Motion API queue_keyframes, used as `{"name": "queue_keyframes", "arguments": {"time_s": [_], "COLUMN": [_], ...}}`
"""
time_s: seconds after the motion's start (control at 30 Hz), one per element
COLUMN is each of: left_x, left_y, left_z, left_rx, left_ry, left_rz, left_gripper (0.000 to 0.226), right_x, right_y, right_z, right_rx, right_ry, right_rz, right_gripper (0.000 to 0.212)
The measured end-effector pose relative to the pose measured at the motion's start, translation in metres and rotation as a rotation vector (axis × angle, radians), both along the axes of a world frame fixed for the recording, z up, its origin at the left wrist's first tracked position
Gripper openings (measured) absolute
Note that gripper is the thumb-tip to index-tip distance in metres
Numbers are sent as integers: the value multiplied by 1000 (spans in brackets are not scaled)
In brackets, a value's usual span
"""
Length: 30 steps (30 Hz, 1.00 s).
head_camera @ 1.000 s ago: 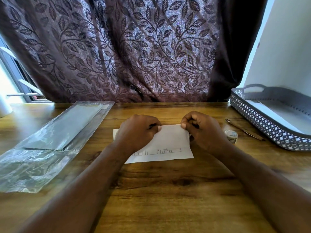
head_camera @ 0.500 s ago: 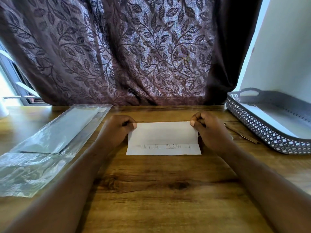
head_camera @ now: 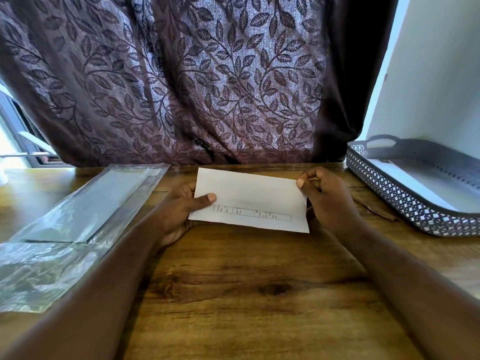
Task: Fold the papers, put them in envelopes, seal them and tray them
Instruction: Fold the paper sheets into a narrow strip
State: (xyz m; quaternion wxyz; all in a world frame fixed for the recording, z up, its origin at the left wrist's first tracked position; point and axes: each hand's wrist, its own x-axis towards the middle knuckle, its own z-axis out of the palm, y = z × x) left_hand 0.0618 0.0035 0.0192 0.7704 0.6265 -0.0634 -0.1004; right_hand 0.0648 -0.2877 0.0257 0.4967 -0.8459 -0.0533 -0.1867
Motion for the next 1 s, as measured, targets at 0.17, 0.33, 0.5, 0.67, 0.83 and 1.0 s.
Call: {"name": "queue_keyframes", "arguments": {"time_s": [0.17,0.33,0.5,0.67,0.83,1.0], "left_x": [4,7,1,-6,-8,-9], "left_y": [1,3,-6,-14,-15,-22], "left_z": [-2,0,1,4,7,7], "left_rx": [-115,-242,-161,-162,-168,-84], "left_ry": [-2,40,49,48,14,-50], "left_rz": [127,209,97,50,55,118], "left_gripper": [29,27,33,29,47,38], "right_x": [-8,-7,-10,-10,-7,-6], "right_y": [2,3,8,6,7,7], "right_z": [3,-1,-6,-4,-3,-2], "right_rx": [476,485,443,538,610,632], "right_ry": [112,251,218,240,279,314], "right_rz": [172,415,523,436,407,379], "right_gripper": [35,40,48,42,34,36]}}
